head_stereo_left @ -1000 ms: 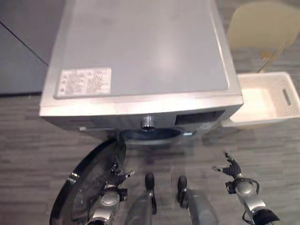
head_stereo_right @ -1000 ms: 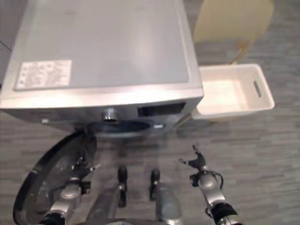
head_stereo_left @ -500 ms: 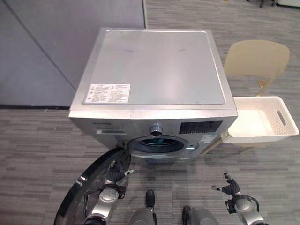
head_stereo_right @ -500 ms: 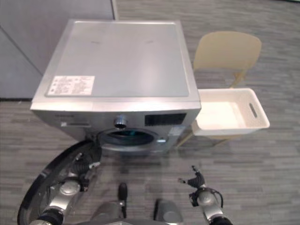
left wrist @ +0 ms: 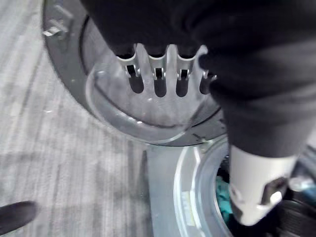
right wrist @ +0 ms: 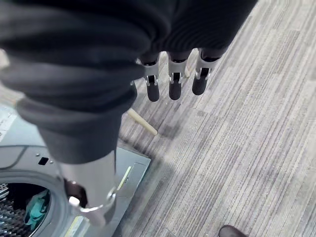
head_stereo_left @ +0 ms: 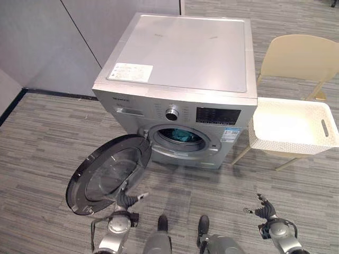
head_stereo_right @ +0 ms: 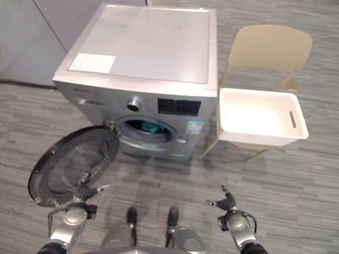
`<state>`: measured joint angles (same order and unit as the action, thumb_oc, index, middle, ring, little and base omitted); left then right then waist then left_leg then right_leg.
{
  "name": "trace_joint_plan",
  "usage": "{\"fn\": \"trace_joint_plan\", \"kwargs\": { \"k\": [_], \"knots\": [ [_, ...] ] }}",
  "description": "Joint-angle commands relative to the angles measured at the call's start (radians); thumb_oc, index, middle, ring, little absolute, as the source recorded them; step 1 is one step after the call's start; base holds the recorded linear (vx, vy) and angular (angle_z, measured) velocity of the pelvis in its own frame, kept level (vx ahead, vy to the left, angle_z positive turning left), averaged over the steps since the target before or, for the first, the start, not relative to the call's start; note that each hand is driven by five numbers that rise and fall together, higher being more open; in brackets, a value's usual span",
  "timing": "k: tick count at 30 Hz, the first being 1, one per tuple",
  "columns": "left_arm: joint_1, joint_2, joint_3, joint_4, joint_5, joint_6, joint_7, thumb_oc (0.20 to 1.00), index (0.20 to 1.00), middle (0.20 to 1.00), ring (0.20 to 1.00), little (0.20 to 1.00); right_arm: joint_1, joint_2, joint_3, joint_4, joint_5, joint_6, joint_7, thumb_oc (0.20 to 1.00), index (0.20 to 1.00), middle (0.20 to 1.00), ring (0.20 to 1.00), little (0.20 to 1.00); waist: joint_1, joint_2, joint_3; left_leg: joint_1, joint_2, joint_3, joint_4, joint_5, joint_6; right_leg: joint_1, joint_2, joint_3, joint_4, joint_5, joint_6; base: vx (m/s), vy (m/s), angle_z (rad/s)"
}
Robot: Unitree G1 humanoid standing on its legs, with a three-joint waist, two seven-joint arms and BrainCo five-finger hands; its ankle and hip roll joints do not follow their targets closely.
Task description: Grab the laundry basket,head to the washer,open it,put in the laundry and shut it.
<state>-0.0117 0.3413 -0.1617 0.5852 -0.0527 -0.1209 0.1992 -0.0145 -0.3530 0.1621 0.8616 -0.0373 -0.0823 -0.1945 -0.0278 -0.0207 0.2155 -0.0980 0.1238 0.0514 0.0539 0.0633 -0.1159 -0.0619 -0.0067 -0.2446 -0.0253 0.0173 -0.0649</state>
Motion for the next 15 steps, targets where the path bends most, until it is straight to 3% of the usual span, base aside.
{"fn": "trace_joint_plan", "kwargs": {
  "k": [1, 4, 8, 9, 15],
  "knots": [
    [-0.015, 0.045, 0.016, -0.026, 0.073, -0.025, 0.046, 1.0, 1.0, 1.0, 1.0, 1.0, -0.009, -0.003, -0.009, -0.014, 0.015, -0.028, -0.003, 1.0, 1.0, 1.0, 1.0, 1.0, 0.009, -0.01, -0.043, -0.066, -0.05, 0.002, -0.016, -0.037, 0.054, 0.038, -0.049, 0.064, 0.042, -0.147, 0.138, 0.14, 0.195, 0.4],
    [-0.037, 0.072, 0.018, -0.077, 0.103, -0.028, 0.063, 1.0, 1.0, 1.0, 1.0, 1.0, -0.006, -0.002, -0.015, -0.006, 0.01, -0.025, -0.002, 1.0, 1.0, 1.0, 1.0, 1.0, -0.001, -0.008, -0.061, -0.043, -0.073, -0.011, -0.042, -0.048, 0.063, 0.047, -0.062, 0.067, 0.055, -0.15, 0.146, 0.12, 0.175, 0.25],
    [-0.131, 0.208, 0.018, -0.118, 0.216, -0.03, 0.087, 1.0, 1.0, 1.0, 1.0, 1.0, -0.012, -0.009, -0.004, -0.043, 0.004, -0.029, 0.02, 1.0, 1.0, 1.0, 1.0, 1.0, -0.01, -0.013, -0.085, -0.013, -0.095, 0.006, -0.06, -0.069, 0.079, 0.054, -0.086, 0.086, 0.078, -0.148, 0.169, 0.13, 0.166, 0.09],
    [-0.131, 0.209, 0.017, -0.118, 0.216, -0.03, 0.087, 1.0, 1.0, 1.0, 1.0, 1.0, -0.012, -0.008, -0.005, -0.043, 0.004, -0.028, 0.02, 1.0, 1.0, 1.0, 1.0, 1.0, -0.009, -0.014, -0.085, -0.013, -0.096, 0.006, -0.06, -0.069, 0.079, 0.054, -0.086, 0.087, 0.079, -0.149, 0.169, 0.07, 0.086, -0.15],
    [-0.289, 0.344, 0.015, 0.093, 0.273, 0.011, 0.126, 1.0, 1.0, 1.0, 1.0, 1.0, -0.024, -0.03, 0.029, -0.064, -0.013, -0.026, 0.04, 1.0, 1.0, 1.0, 1.0, 1.0, -0.027, -0.016, -0.092, -0.014, -0.106, 0.039, -0.08, -0.079, 0.096, 0.016, -0.103, 0.12, 0.076, -0.12, 0.196, 0.05, 0.093, -0.16]
  ]
}}
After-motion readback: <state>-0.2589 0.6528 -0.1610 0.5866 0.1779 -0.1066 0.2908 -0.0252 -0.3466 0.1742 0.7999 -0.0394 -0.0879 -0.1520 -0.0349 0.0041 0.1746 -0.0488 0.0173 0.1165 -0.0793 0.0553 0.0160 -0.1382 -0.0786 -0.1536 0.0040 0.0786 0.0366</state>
